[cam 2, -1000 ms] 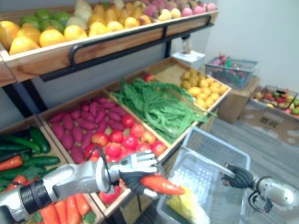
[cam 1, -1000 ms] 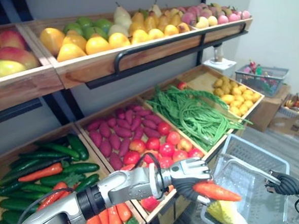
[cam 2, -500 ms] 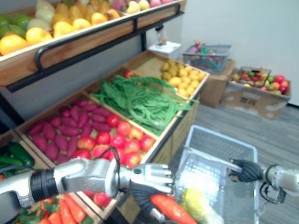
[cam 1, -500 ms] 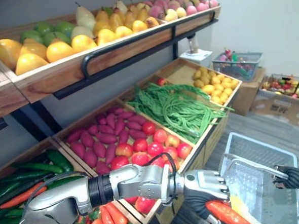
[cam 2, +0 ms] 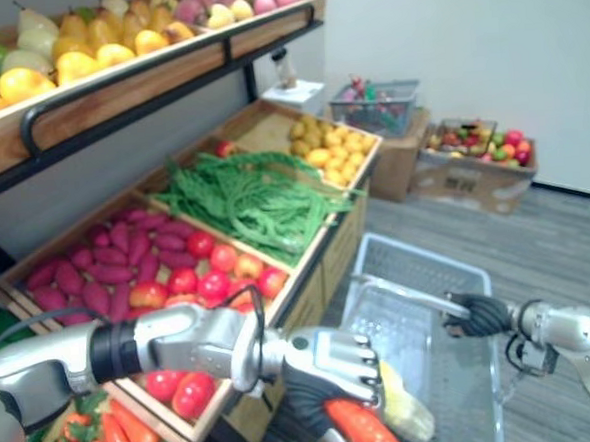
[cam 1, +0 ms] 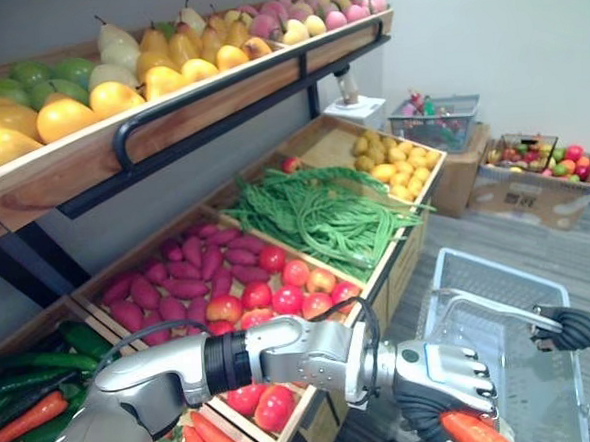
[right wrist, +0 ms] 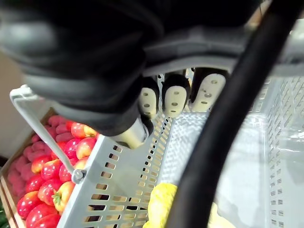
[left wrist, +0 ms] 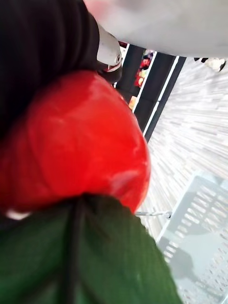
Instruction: Pick vegetable in the basket
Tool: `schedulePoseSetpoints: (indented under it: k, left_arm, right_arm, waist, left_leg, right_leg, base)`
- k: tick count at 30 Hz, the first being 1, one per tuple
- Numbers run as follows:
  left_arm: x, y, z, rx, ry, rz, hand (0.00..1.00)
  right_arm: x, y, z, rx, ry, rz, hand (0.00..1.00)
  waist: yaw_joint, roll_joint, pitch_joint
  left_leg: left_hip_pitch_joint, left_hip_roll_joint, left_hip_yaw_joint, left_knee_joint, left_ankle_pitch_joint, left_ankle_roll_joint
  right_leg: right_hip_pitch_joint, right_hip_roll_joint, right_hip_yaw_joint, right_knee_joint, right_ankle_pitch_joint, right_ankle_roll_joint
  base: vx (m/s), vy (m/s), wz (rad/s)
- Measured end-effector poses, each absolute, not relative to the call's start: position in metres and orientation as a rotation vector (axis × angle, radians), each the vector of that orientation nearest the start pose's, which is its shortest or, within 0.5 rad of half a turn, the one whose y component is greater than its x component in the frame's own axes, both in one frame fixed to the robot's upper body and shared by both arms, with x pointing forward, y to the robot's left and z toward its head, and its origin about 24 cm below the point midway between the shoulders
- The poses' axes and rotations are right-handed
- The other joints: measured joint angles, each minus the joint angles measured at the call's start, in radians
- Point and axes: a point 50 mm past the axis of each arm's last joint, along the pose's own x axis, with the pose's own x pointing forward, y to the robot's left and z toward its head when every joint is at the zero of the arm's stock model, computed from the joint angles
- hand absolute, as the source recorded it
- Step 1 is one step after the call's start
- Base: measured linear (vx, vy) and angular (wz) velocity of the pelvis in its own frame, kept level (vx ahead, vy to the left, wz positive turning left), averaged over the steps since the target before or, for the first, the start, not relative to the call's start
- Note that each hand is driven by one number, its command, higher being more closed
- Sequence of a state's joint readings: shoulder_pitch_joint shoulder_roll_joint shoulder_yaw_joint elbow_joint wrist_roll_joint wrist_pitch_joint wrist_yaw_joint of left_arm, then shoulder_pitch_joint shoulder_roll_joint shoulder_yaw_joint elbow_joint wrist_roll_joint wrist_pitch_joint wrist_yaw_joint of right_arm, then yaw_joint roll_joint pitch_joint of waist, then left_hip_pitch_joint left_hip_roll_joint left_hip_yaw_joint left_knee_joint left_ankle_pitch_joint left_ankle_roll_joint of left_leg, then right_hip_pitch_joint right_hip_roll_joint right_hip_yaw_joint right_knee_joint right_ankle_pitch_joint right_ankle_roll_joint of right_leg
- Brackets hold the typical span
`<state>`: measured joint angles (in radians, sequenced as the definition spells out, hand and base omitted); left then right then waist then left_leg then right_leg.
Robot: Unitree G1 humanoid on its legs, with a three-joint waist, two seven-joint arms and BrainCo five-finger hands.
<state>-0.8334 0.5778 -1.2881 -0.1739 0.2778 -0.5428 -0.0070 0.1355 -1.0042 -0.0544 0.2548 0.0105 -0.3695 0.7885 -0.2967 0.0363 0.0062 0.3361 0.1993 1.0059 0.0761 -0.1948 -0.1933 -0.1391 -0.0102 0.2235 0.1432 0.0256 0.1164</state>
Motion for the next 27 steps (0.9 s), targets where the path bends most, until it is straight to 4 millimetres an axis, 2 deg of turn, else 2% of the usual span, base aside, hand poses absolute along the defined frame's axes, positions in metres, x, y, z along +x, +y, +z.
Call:
schedulePoseSetpoints:
  k: [9, 14, 20, 27]
  left_arm:
    - [0.188, -0.019, 0.097, 0.892, -0.919, -1.577, 1.00]
    - [0.202, -0.019, 0.069, 0.972, -0.751, -1.577, 1.00]
    - [0.202, -0.012, 0.029, 0.986, -0.571, -1.560, 1.00]
    - [0.205, -0.014, 0.015, 1.074, -0.557, -1.564, 1.00]
  right_arm:
    - [0.214, -0.311, 0.085, -0.951, 0.334, 0.806, 1.00]
    - [0.220, -0.305, 0.091, -0.936, 0.291, 0.824, 1.00]
    - [0.221, -0.293, 0.092, -0.932, 0.267, 0.886, 1.00]
    - [0.220, -0.288, 0.092, -0.924, 0.263, 0.930, 1.00]
  waist:
    - [-0.003, 0.003, -0.002]
    - [-0.004, 0.000, -0.002]
    - [-0.003, -0.007, -0.006]
    - [-0.004, -0.009, -0.006]
  left_leg:
    - [0.001, 0.015, 0.014, 0.010, 0.003, -0.006]
    - [0.010, 0.022, 0.023, 0.013, -0.003, -0.017]
    - [0.005, 0.018, 0.023, 0.008, -0.003, -0.017]
    - [0.012, 0.001, 0.028, -0.005, -0.003, -0.017]
  right_leg:
    - [-0.014, 0.017, 0.001, 0.021, -0.008, -0.007]
    - [-0.013, 0.022, -0.003, 0.030, -0.021, -0.012]
    - [-0.008, 0.016, -0.005, 0.013, -0.015, -0.008]
    - [-0.007, 0.007, -0.004, 0.015, -0.013, -0.005]
  base:
    - [0.00, 0.001, -0.03]
    - [0.00, 0.006, -0.03]
    - [0.00, 0.040, 0.01]
    - [0.02, 0.054, 0.00]
